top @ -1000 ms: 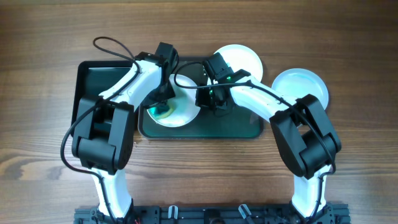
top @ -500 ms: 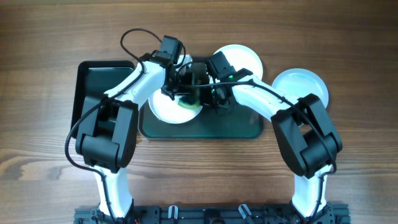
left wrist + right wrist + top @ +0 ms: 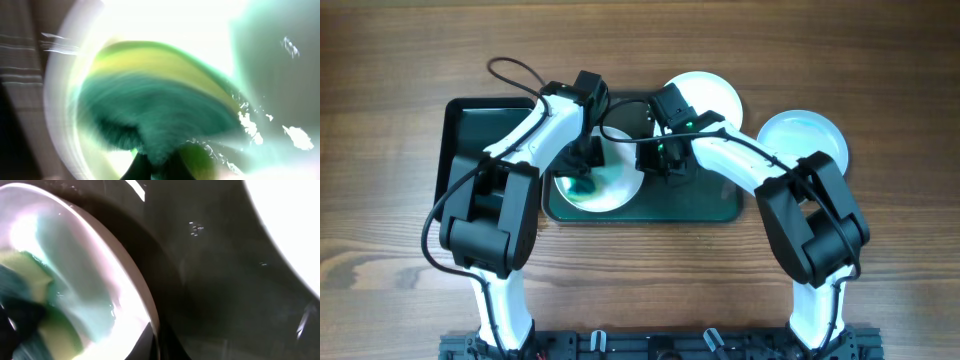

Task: Clean dirty plates on tray and stack at the side
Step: 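Scrub the second plate with the sponge in the left gripper, then carry the second plate right and stack it on the first plate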

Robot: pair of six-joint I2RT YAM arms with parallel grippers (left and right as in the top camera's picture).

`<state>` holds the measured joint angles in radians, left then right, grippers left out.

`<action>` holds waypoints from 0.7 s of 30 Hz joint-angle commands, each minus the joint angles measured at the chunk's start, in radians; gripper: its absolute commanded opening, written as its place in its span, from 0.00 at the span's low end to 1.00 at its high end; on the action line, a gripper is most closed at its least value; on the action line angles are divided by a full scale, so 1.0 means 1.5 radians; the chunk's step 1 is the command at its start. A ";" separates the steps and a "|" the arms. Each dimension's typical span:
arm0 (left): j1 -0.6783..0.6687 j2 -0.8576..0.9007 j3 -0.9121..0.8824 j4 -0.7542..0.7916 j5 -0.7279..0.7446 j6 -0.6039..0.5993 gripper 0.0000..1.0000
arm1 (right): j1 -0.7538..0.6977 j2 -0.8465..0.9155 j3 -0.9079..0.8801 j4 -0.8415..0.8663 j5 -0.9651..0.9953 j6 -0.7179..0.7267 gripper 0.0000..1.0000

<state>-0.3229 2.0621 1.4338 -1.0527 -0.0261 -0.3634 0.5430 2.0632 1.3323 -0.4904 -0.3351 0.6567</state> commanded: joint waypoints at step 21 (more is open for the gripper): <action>0.042 0.006 -0.003 0.038 -0.109 -0.076 0.04 | -0.001 0.015 0.009 0.002 -0.002 -0.002 0.04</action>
<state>-0.2977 2.0624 1.4357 -0.9440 -0.2550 -0.4252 0.5430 2.0644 1.3323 -0.4744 -0.3332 0.6575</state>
